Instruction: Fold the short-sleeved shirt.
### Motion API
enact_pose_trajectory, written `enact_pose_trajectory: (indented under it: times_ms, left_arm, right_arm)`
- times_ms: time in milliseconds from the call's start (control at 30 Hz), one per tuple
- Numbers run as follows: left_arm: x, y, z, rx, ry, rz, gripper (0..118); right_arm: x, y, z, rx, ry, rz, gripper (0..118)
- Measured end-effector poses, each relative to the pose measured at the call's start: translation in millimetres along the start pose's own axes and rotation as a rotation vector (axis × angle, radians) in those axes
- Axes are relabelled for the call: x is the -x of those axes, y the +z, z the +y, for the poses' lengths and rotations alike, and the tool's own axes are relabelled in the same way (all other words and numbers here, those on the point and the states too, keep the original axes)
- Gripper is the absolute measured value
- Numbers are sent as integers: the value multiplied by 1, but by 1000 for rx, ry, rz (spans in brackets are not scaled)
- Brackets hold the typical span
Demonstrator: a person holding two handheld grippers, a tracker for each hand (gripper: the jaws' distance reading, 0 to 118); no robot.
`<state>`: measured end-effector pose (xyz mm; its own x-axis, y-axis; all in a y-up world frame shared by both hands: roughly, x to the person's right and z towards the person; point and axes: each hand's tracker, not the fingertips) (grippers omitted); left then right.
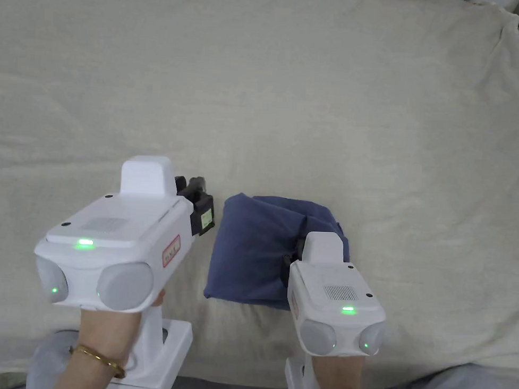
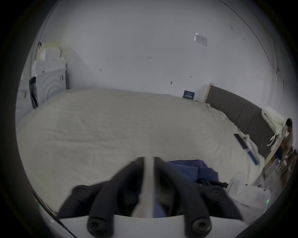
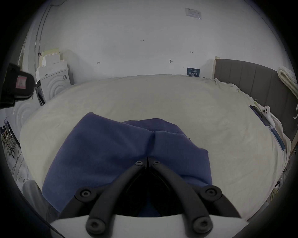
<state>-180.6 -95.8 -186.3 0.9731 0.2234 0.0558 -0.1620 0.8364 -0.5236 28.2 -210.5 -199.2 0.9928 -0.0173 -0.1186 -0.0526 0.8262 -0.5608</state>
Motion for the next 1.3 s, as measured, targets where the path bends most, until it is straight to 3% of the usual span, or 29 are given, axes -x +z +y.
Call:
enact_pose_trajectory:
  times_ms: [67, 133, 267, 400, 500, 667, 833, 933, 1033, 1133, 1300]
  left_arm:
    - [10, -10, 12, 90, 101, -93, 91]
    - [21, -21, 19, 163, 198, -157, 113]
    - [43, -47, 17, 307, 237, -289, 115]
    - [72, -83, 0, 517, 391, -463, 114]
    - [87, -103, -18, 603, 490, -514, 113]
    - [97, -117, -28, 655, 539, -699, 112]
    - [84, -133, -24, 713, 473, -756, 111]
    - [73, -142, -24, 727, 439, -755, 92]
    - [67, -146, -28, 729, 362, -656, 36]
    - [69, -144, -30, 729, 401, -658, 27]
    - [48, -136, -19, 756, 386, -505, 20]
  right_arm:
    - [-3, 1, 2, 8, -4, 12, 0]
    - [-6, 2, 4, 17, -13, 25, 0]
    - [-10, 4, 3, 25, -23, 48, 0]
    - [-11, 5, 5, 34, -17, 58, 0]
    - [-13, 6, 5, 36, -27, 67, 0]
    - [-13, 5, 5, 38, -18, 68, 0]
    - [-15, 4, 5, 43, -38, 74, 0]
    - [-15, 3, 7, 49, -43, 74, 0]
    - [-16, 3, 8, 54, -50, 77, 0]
    - [-17, 3, 8, 60, -57, 82, 0]
    - [-19, 2, 19, 92, -44, 100, 0]
